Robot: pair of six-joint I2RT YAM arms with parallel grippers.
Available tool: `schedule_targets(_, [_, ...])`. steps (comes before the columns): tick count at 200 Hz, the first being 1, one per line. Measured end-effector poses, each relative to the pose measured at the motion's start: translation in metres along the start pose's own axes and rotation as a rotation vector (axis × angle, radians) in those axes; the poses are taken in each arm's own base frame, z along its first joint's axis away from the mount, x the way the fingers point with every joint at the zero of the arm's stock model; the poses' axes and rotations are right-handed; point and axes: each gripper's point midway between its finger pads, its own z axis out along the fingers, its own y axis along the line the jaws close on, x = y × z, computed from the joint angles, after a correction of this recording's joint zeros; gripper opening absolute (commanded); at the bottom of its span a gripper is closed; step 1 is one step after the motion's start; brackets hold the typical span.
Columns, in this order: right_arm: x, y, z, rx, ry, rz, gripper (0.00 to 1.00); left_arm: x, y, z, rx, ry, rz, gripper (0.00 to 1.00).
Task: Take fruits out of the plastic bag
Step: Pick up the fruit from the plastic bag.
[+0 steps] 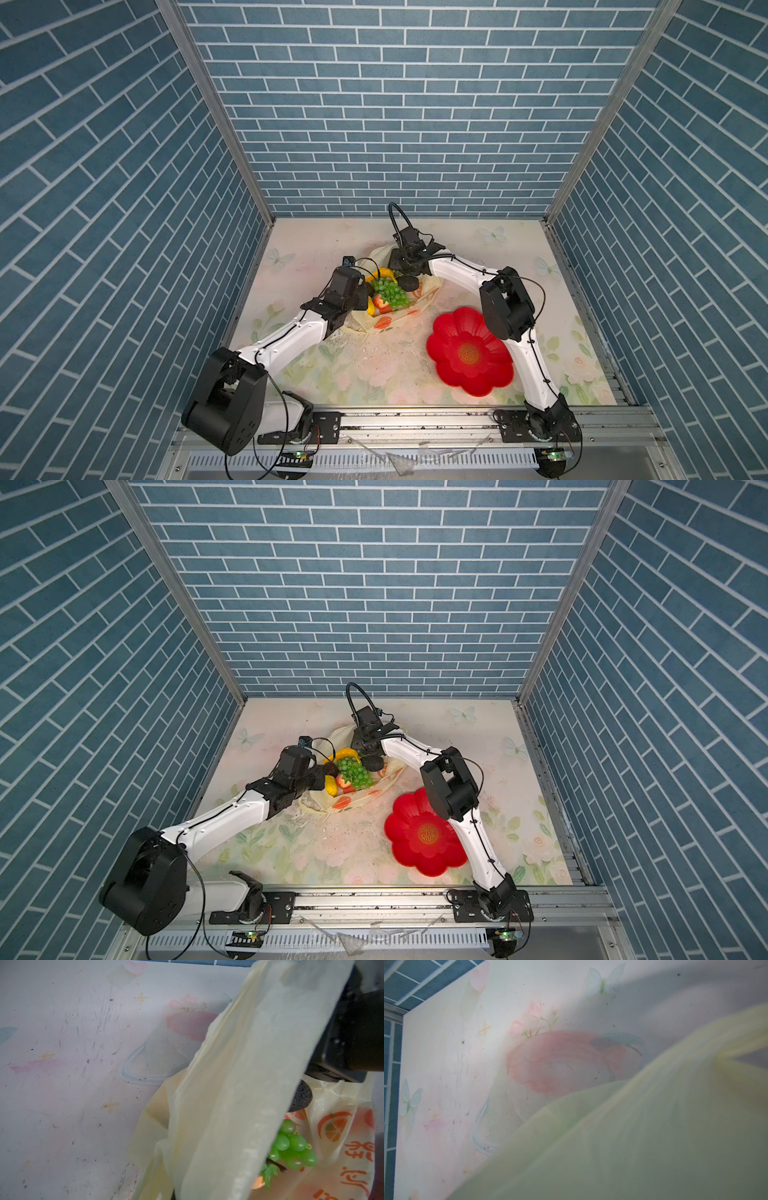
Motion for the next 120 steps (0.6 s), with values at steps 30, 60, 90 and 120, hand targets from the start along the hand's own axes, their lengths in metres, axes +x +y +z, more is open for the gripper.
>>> schedule_targets(30, [-0.001,0.010,-0.035,-0.021,-0.027,-0.070,0.58,0.000,0.000,0.000,-0.002,-0.001,-0.003,0.00])
schedule_targets(60, [0.003,0.022,-0.061,-0.042,-0.051,-0.137,0.58,0.000,0.001,0.000,-0.005,-0.002,-0.003,0.00])
schedule_targets(90, [0.013,0.017,-0.070,-0.009,-0.062,-0.195,0.57,0.000,0.001,0.000,-0.006,-0.002,-0.003,0.00])
schedule_targets(120, [0.028,-0.002,-0.081,0.055,-0.066,-0.256,0.57,-0.001,0.002,0.000,-0.009,-0.003,-0.003,0.00])
